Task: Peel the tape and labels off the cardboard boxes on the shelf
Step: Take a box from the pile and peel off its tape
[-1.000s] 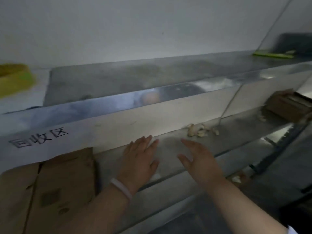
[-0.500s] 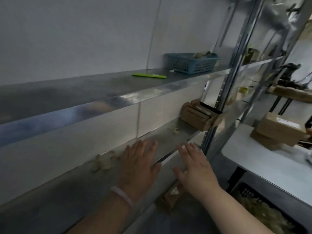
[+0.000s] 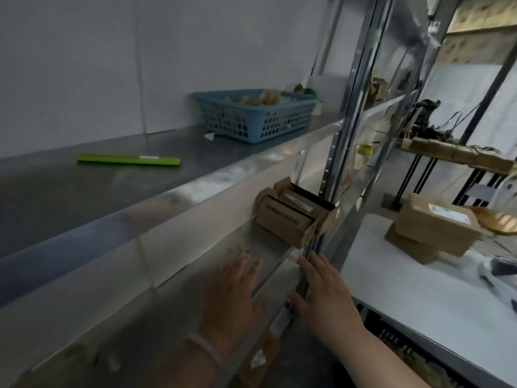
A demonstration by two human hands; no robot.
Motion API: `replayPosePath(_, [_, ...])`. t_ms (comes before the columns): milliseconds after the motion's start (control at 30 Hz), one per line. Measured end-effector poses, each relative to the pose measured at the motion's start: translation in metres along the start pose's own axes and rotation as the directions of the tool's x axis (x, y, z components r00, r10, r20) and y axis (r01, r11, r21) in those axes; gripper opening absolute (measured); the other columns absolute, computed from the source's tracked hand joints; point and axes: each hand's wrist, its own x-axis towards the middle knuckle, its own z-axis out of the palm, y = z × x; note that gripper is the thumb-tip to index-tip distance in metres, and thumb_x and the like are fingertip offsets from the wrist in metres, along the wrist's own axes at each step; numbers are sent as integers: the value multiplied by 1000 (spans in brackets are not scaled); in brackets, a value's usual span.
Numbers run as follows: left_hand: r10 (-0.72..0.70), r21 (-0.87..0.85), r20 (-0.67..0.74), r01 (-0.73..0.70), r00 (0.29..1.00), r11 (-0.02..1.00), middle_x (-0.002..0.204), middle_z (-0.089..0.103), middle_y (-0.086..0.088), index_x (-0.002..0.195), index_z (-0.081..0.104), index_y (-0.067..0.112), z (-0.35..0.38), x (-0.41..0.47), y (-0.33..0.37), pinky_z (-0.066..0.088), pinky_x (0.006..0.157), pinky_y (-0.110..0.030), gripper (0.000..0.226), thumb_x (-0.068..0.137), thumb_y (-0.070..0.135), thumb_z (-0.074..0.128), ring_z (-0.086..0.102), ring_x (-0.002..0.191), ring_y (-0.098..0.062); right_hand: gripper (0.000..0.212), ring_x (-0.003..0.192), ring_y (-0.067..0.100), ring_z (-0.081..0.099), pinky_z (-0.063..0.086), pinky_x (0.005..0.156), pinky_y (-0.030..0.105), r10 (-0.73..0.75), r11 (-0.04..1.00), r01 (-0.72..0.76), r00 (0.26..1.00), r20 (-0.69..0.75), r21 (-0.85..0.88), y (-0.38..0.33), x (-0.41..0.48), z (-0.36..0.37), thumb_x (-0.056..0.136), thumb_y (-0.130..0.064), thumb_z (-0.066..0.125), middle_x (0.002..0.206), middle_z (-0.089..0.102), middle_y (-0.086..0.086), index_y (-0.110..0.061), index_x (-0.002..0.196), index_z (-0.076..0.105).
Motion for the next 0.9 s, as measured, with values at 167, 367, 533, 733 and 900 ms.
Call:
replayPosePath(167, [21, -41, 62, -18, 998, 999, 131, 59, -3, 132, 54, 23, 35, 73, -8, 53, 90, -46, 61, 83, 57, 44, 59, 116, -24, 78, 149, 13, 0, 0, 117, 28, 84, 996, -84, 996, 31, -1, 37, 71, 14, 92, -56, 50, 162, 2, -8, -33, 154, 7])
replayPosePath(367, [-18, -114, 95, 28, 995, 993, 143, 48, -2, 142, 41, 27, 76, 132, -4, 46, 100, -46, 64, 84, 56, 42, 49, 127, -23, 80, 149, 15, 5, 3, 116, 27, 93, 995, -96, 993, 69, 38, 82, 135, 27, 92, -47, 57, 162, 9, -5, -27, 154, 12])
replayPosePath(533, [-102, -176, 110, 120, 989, 977, 148, 41, -2, 145, 38, 26, 111, 170, 4, 37, 109, -41, 71, 83, 60, 37, 42, 133, -23, 67, 148, 18, 9, 11, 119, 33, 85, 984, -100, 991, 105, 150, 122, 201, 30, 97, -39, 50, 161, 10, -2, -26, 154, 17])
replayPosePath(733, [-348, -466, 231, 417, 909, 781, 156, 21, 6, 151, 22, 26, 140, 232, 38, 24, 116, -31, 68, 94, 48, 51, 20, 142, -12, 45, 131, 17, 38, 29, 109, 26, 28, 942, -123, 956, 293, 312, 157, 275, 32, 101, -38, 42, 143, 42, 0, -19, 142, 41])
replayPosePath(900, [-488, -603, 339, 584, 804, 544, 155, 23, 9, 151, 24, 28, 160, 258, 50, 31, 114, -41, 71, 90, 54, 51, 26, 142, -13, 28, 98, 14, 55, 45, 86, 31, -55, 966, -64, 896, 441, 251, 170, 297, 45, 100, -42, 42, 105, 58, -6, -22, 106, 61])
